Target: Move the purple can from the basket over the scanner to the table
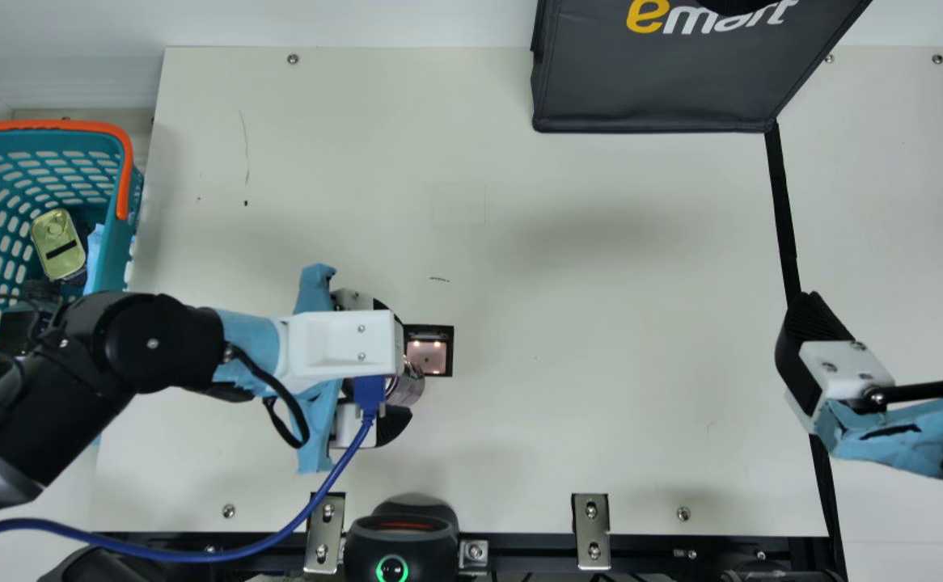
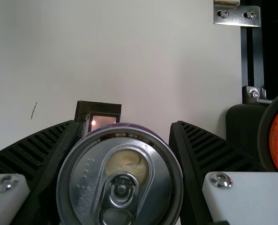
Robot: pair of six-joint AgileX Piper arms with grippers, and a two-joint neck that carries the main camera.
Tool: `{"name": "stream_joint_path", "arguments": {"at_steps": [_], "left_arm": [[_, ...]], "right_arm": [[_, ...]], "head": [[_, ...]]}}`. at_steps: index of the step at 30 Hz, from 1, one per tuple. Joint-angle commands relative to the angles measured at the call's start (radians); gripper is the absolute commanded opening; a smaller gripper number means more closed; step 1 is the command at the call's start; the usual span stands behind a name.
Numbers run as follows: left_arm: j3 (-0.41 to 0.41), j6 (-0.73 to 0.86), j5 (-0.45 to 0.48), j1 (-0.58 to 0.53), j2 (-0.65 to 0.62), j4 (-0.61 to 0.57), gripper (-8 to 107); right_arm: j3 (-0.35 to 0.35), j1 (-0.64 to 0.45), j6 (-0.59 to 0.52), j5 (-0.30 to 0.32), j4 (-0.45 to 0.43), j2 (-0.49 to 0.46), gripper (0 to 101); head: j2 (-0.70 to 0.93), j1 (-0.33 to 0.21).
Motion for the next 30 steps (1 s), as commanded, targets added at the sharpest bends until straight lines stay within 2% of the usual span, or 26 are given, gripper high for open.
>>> {"name": "stream_joint_path", "arguments": {"at_steps": [1,26,30], "left_arm": [[-0.002,-0.005,-0.003,-0.002,0.005,0.001,4],[-0.017,-0.059,-0.024,-0.017,0.027,-0.009,87],[-0.017,-0.079,-0.025,-0.020,0.025,0.003,90]], "right_arm": [[0.000,0.000,0.000,0.000,0.000,0.000,95],[0.000,0.000,0.000,0.000,0.000,0.000,95],[0.000,0.000,0.000,0.000,0.000,0.000,95]], "head": [[0.002,-0.029],[0.002,-0.029],[0.002,-0.029]]}}
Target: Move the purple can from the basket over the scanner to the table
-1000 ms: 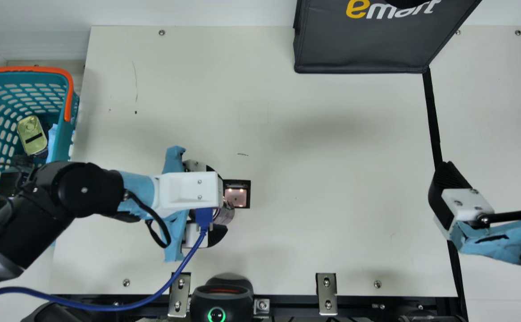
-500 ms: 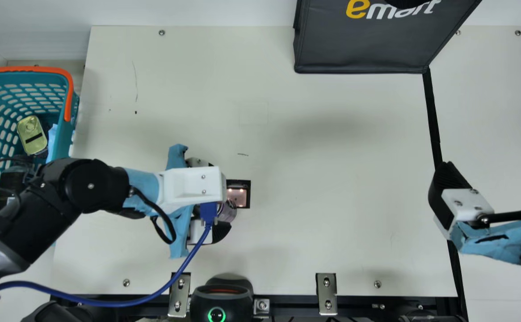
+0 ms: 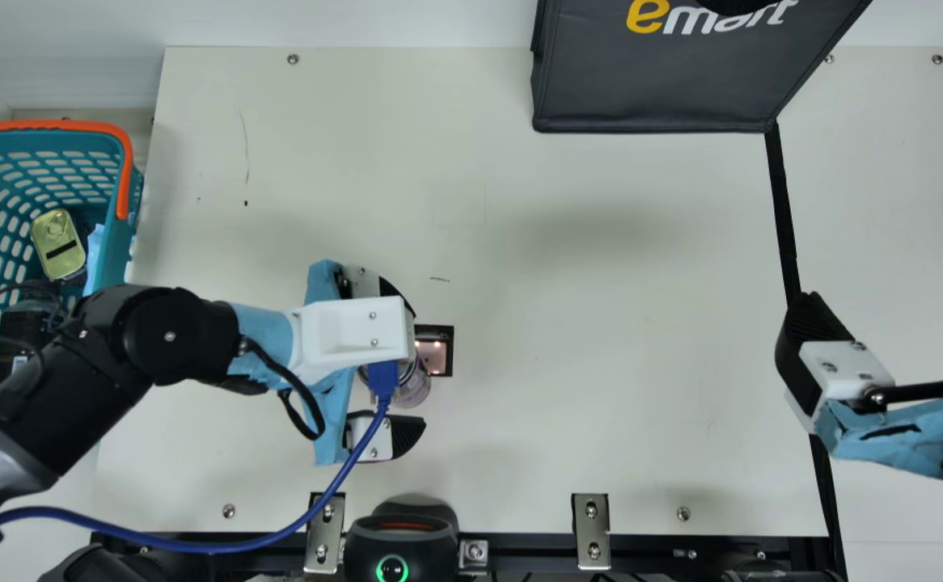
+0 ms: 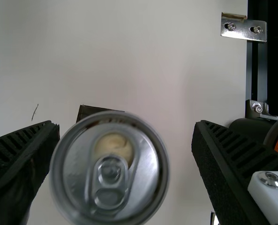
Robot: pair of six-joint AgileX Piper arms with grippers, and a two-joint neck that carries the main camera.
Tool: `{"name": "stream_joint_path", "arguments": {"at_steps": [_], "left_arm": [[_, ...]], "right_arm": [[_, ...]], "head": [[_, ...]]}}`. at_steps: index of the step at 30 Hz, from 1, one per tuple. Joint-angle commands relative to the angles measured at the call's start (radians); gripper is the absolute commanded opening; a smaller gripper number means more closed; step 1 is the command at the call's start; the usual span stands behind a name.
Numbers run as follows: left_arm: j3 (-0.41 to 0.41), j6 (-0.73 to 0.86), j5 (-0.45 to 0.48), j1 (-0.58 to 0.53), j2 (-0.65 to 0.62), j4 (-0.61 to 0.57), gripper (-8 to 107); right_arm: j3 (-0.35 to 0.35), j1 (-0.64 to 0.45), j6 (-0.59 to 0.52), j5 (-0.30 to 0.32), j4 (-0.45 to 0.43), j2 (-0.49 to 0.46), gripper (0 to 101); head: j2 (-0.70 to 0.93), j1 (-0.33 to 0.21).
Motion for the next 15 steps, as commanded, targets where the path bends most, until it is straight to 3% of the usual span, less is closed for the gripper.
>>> {"name": "stream_joint_path", "arguments": {"at_steps": [1,15], "left_arm": [[0.000,-0.017,0.001,-0.002,-0.004,0.016,90],[0.074,-0.286,0.037,-0.006,-0.209,0.234,90]], "right_arm": [[0.000,0.000,0.000,0.000,0.000,0.000,95],[0.000,0.000,0.000,0.000,0.000,0.000,95]], "head": [[0.002,-0.030],[0.002,-0.030]]}}
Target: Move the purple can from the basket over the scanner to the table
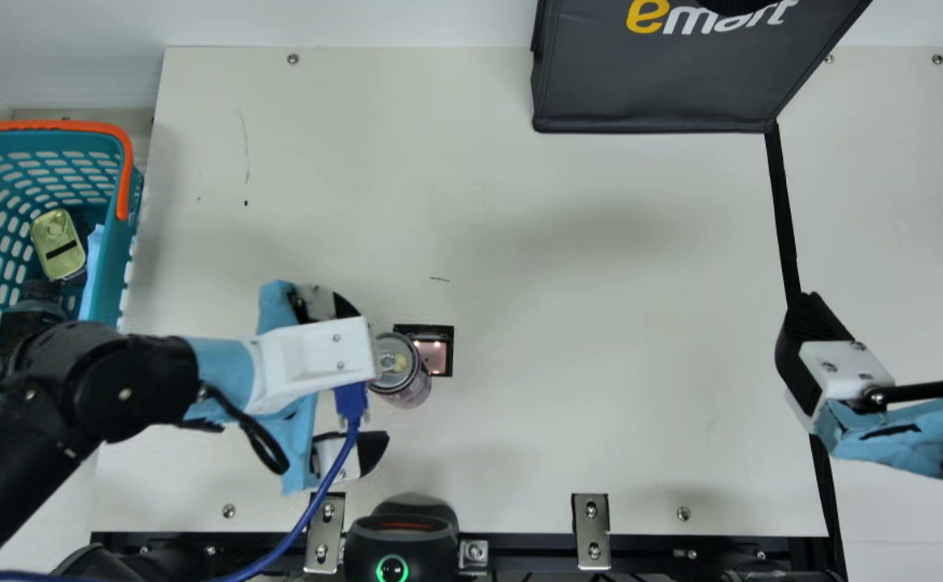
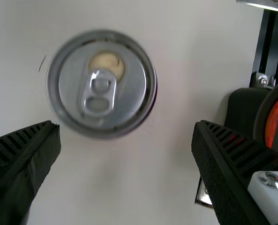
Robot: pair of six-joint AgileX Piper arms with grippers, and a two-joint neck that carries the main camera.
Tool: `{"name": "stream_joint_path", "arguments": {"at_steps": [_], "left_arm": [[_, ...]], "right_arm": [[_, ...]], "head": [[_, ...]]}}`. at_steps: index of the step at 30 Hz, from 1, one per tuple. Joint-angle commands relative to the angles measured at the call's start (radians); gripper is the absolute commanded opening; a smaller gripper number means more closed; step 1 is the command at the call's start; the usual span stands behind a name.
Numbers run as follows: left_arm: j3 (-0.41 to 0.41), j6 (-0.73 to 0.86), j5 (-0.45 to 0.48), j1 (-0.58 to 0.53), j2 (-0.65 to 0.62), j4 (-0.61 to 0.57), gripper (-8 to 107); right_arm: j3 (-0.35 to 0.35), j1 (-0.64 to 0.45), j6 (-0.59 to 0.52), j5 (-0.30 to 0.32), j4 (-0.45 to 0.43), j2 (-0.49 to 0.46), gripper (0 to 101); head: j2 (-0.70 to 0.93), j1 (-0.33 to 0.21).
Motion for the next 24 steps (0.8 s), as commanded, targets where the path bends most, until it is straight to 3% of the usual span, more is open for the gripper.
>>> {"name": "stream_joint_path", "arguments": {"at_steps": [1,12,24], "left_arm": [[0.008,-0.063,0.002,0.002,-0.046,0.037,90],[0.017,-0.240,0.037,-0.004,-0.209,0.146,90],[0.070,-0.262,-0.064,-0.061,-0.173,0.133,90]], "right_arm": [[0.000,0.000,0.000,0.000,0.000,0.000,95],[0.000,0.000,0.000,0.000,0.000,0.000,95],[0.000,0.000,0.000,0.000,0.000,0.000,95]], "head": [[0.002,-0.030],[0.002,-0.030],[0.002,-0.030]]}}
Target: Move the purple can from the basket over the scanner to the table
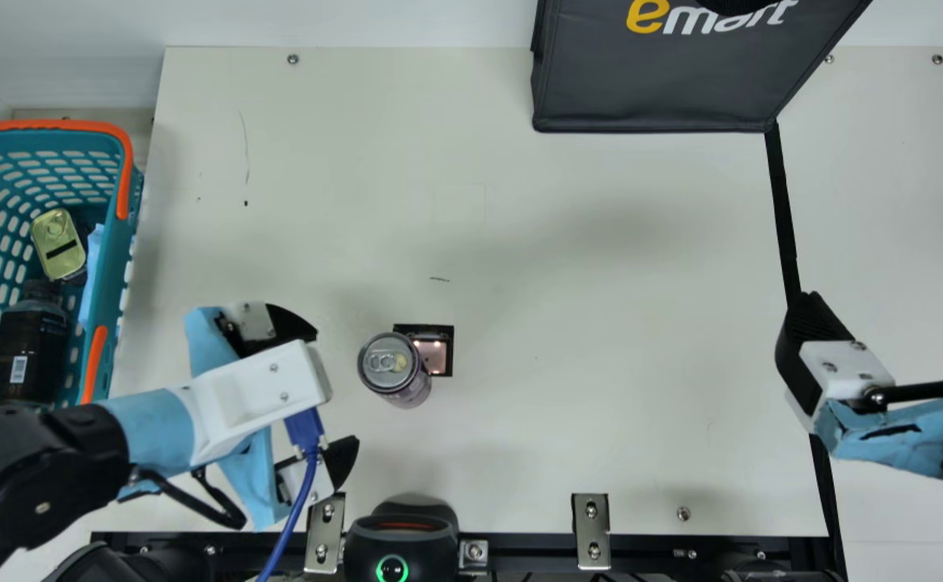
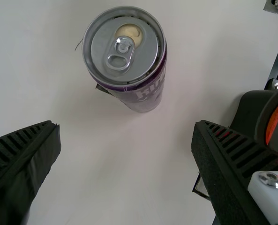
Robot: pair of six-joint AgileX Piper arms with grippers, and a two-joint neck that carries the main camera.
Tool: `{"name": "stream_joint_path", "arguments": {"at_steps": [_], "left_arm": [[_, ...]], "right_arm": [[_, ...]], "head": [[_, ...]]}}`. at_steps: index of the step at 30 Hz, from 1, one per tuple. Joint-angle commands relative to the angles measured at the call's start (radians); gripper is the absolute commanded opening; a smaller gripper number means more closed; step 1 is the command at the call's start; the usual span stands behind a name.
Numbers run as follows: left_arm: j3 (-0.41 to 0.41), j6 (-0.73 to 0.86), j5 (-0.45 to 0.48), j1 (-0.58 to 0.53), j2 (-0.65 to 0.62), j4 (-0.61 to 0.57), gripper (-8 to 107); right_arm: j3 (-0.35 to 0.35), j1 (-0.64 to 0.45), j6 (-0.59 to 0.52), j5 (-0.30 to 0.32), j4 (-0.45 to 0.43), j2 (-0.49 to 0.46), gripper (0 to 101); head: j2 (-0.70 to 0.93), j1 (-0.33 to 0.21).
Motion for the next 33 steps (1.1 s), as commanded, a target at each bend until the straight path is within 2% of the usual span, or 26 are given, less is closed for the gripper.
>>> {"name": "stream_joint_path", "arguments": {"at_steps": [1,8,19,27,33], "left_arm": [[0.013,0.010,-0.032,0.002,0.015,-0.018,90],[0.048,0.069,-0.116,0.017,0.072,-0.127,90],[0.076,0.213,-0.186,0.054,0.108,-0.327,90],[0.105,0.267,-0.276,0.055,0.130,-0.413,90],[0.115,0.229,-0.355,0.024,0.155,-0.404,50]], "right_arm": [[0.000,0.000,0.000,0.000,0.000,0.000,95],[0.000,0.000,0.000,0.000,0.000,0.000,95],[0.000,0.000,0.000,0.000,0.000,0.000,95],[0.000,0.000,0.000,0.000,0.000,0.000,95],[0.000,0.000,0.000,0.000,0.000,0.000,95]], "head": [[0.002,-0.030],[0.002,-0.030],[0.002,-0.030],[0.002,-0.030],[0.002,-0.030]]}}
